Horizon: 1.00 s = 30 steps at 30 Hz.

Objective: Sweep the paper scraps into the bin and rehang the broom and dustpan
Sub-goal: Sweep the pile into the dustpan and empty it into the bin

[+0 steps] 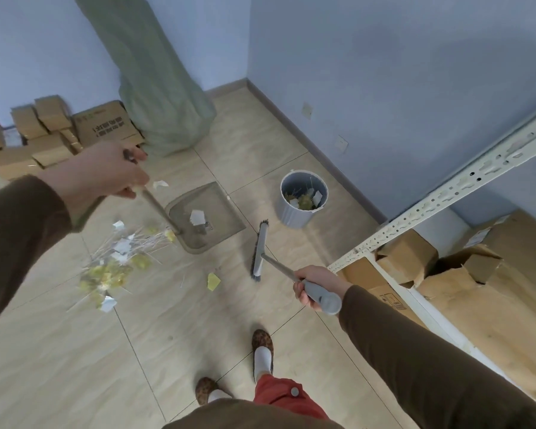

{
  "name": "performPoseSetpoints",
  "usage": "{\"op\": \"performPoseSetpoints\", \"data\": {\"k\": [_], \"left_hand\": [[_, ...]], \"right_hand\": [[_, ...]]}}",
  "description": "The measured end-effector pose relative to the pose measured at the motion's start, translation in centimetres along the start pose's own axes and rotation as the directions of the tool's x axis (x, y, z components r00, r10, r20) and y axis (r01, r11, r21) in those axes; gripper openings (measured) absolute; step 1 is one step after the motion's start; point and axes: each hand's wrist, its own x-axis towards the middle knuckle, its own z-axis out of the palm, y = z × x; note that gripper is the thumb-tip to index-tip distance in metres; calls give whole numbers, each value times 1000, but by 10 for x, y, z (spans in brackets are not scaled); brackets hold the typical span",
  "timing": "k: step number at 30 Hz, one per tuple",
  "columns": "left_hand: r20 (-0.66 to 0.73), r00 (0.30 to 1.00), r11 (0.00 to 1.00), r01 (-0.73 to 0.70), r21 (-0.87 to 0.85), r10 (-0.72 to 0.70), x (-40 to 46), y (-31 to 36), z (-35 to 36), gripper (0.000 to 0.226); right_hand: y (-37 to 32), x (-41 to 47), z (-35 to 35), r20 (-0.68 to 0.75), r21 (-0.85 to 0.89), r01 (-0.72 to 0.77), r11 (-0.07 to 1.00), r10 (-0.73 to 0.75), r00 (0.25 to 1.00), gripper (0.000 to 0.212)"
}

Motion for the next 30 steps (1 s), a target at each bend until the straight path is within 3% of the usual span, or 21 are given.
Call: {"op": "performPoseSetpoints", "data": {"k": [6,13,19,30], "left_hand": [[36,961,960,274,-51,-273,-46,-117,-11,34],[-29,875,844,457,-281,-483,-135,-254,4,20],[-72,784,726,531,-436,-617,-193,-333,23,22],[-119,737,669,517,-534,-665,-240,-372,43,13]], "right_hand": [[3,7,30,-89,-21,-1,1000,-1,996,8],[9,22,57,-121,-147,15,989,-33,992,9],[13,22,80,-132,-193,18,981,-44,990,8],[29,17,114,-69,-363,41,931,-71,995,14]]}}
